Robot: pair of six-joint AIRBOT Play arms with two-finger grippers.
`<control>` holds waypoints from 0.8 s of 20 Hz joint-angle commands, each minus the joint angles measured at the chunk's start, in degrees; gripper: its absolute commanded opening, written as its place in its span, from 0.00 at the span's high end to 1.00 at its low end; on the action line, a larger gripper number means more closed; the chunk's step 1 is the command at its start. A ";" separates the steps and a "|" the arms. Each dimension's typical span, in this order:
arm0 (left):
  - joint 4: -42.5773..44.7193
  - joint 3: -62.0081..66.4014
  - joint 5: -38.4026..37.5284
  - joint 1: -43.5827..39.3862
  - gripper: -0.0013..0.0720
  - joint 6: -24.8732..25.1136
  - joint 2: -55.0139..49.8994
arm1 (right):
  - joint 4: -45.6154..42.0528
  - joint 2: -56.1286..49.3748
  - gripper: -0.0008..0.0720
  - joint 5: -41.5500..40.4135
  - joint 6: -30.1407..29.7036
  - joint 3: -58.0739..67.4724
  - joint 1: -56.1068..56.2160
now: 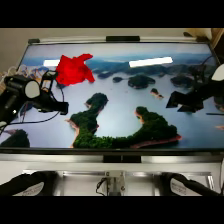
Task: Fold the shirts.
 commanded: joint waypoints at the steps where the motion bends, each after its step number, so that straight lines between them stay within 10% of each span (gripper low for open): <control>1: 0.02 -0.02 0.00 -0.02 0.02 0.02 -0.04 | 0.00 -0.02 0.12 0.00 0.02 -0.02 0.00; 16: 0.02 -0.15 3.74 -0.04 0.02 -0.02 -0.13 | -0.02 -0.02 0.12 -7.48 0.42 -0.02 0.00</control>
